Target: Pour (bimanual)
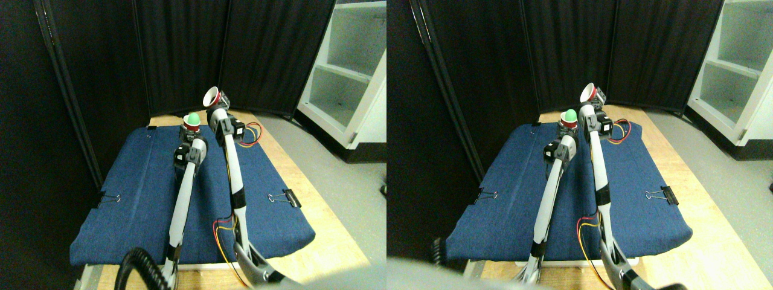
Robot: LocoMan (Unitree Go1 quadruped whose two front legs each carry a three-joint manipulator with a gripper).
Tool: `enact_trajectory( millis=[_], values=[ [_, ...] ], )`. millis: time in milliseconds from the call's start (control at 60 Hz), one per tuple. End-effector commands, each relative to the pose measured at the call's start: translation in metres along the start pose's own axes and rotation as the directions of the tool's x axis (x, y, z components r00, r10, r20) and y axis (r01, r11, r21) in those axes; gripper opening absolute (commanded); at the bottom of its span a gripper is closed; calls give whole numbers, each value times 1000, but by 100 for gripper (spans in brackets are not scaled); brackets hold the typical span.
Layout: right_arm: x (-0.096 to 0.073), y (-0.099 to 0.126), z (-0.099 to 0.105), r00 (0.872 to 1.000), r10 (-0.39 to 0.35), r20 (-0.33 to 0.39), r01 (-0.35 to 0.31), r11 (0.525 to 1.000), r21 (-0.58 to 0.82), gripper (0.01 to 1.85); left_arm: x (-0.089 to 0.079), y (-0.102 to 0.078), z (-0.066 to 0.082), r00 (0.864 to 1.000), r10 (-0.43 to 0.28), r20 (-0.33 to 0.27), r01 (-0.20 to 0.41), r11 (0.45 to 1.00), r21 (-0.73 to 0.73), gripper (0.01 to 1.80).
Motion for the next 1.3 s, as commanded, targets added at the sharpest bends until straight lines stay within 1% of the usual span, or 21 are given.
enact_trajectory(
  millis=[17, 33, 50, 83, 133, 200, 300, 350, 400, 483, 550, 583, 600, 667, 700, 800, 883, 983, 1150, 1200, 1300],
  values=[
    [2, 1, 8, 998, -51, 23, 48, 993, 108, 33, 0, -9, 4, 999, -54, 5, 54, 999, -7, 33],
    [1, 0, 9, 996, -84, 19, 79, 982, 171, 33, 0, -9, 5, 999, -53, 8, 53, 999, -11, 33],
    [1, 0, 9, 996, -84, 19, 79, 982, 171, 33, 0, -9, 5, 999, -53, 8, 53, 999, -11, 33],
    [1, -1, 10, 993, -120, 5, 115, 957, 265, 33, 1, -9, 6, 999, -52, 14, 52, 999, -14, 33],
    [1, -3, 11, 991, -130, -12, 126, 924, 361, 33, 2, -9, 8, 998, -52, 31, 52, 999, -5, 33],
    [3, -8, 11, 990, -130, -44, 137, 898, 417, 33, 3, -8, 11, 998, -56, 43, 56, 998, 0, 33],
    [6, -14, 12, 990, -132, -54, 142, 889, 436, 33, 5, -7, 18, 995, -68, 67, 69, 998, -6, 33],
    [6, -15, 12, 990, -130, -51, 139, 891, 433, 33, 6, -6, 21, 995, -74, 73, 74, 997, 3, 33],
    [6, -18, 12, 991, -128, -43, 134, 894, 427, 33, 7, -6, 24, 993, -75, 96, 74, 997, 15, 33],
    [5, -21, 12, 991, -129, -34, 131, 890, 436, 33, 7, -5, 30, 991, -81, 107, 79, 997, 15, 33],
    [4, -26, 9, 993, -117, -28, 117, 888, 444, 33, 8, -4, 36, 987, -81, 137, 82, 997, -2, 33],
    [4, -27, 9, 993, -117, -28, 117, 888, 444, 33, 8, -4, 37, 987, -81, 142, 82, 997, -5, 33],
    [3, -30, 6, 992, -123, -28, 122, 883, 452, 33, 10, -3, 41, 985, -81, 154, 83, 997, -6, 33],
    [3, -33, 4, 991, -129, -26, 126, 880, 457, 33, 10, -2, 43, 984, -80, 158, 81, 997, -5, 33],
    [4, -41, 0, 991, -128, -24, 125, 882, 455, 33, 10, 1, 47, 982, -74, 172, 79, 997, -22, 33],
    [7, -53, -5, 993, -118, -31, 118, 871, 478, 33, 10, 5, 50, 979, -72, 189, 77, 997, -16, 33],
    [9, -62, -8, 993, -116, -29, 115, 867, 486, 33, 10, 9, 54, 978, -66, 197, 72, 997, -20, 33],
    [7, -73, -11, 991, -131, -21, 125, 867, 483, 33, 8, 14, 58, 978, -54, 201, 61, 998, -27, 33],
    [5, -86, -10, 989, -149, -12, 135, 853, 505, 33, 5, 20, 65, 975, -37, 217, 42, 999, -18, 33],
    [4, -91, -9, 986, -165, -8, 145, 843, 518, 33, 5, 23, 68, 975, -33, 219, 37, 999, -13, 33],
    [3, -99, -8, 988, -153, -12, 136, 841, 523, 33, 2, 28, 72, 974, -23, 224, 27, 1000, -13, 33]
  ],
)
